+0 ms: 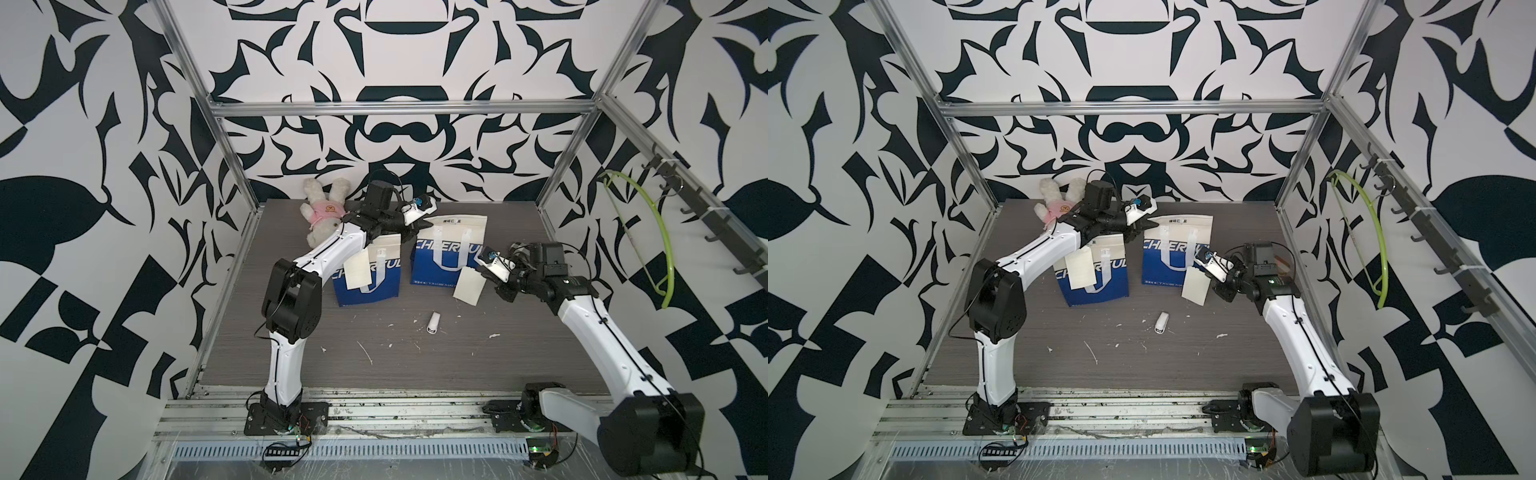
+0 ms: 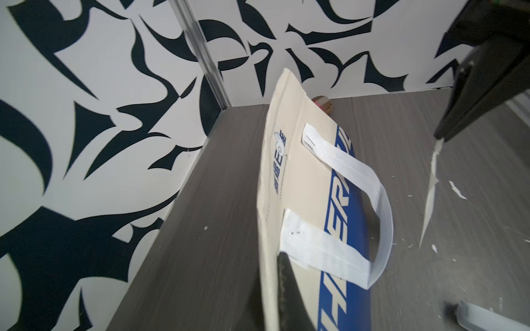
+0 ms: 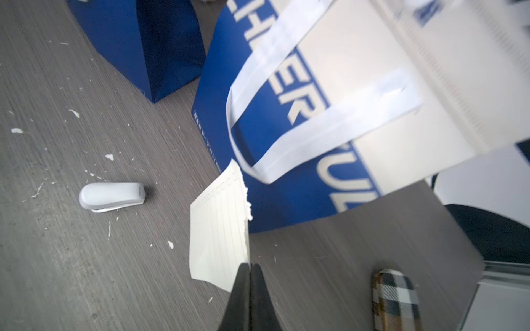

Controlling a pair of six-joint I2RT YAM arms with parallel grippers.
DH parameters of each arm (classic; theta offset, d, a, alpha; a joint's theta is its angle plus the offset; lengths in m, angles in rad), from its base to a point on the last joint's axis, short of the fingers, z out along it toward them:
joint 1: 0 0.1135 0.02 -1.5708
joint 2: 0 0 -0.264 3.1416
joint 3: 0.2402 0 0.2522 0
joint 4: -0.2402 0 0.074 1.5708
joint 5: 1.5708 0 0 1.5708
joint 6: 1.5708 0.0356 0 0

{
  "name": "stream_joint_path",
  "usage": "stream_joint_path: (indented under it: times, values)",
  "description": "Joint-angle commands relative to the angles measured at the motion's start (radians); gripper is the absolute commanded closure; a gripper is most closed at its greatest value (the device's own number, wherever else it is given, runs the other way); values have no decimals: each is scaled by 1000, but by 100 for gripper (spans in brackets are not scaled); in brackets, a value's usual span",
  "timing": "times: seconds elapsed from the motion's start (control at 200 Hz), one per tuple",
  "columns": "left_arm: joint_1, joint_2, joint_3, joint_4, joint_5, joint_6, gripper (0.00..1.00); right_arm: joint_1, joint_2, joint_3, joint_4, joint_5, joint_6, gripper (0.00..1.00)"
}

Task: Staple the receipts to the bags
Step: Place the takeout bag at the center of the board, then hold the receipt from the takeout bag.

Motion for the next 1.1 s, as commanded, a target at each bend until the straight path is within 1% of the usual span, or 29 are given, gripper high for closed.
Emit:
stream_joint_path:
  times: [0.0,0.065,0.21,0.285,0.34,0.47,0.66,0.885,1.095]
  values:
    - [5,-23,-1,-127,80,63,91,42,9,84,23,68,-31,100]
    - [7,-29,-2,-145,98,77,74,61,20,116,39,67,-33,100]
    - [6,-37,6,-203,140,111,50,106,81,206,93,78,-11,100]
    - [6,-42,7,-223,154,127,42,142,120,251,124,114,-17,100]
    - [5,-45,8,-225,155,129,39,163,158,291,134,124,-8,100]
    - [7,-42,14,-225,164,129,38,207,223,333,199,164,16,100]
    - [7,-40,22,-221,168,130,38,231,274,372,250,173,59,100]
    - [7,-37,27,-176,164,116,42,239,269,368,304,175,96,100]
    - [7,-35,25,-105,164,79,47,239,268,371,297,191,104,100]
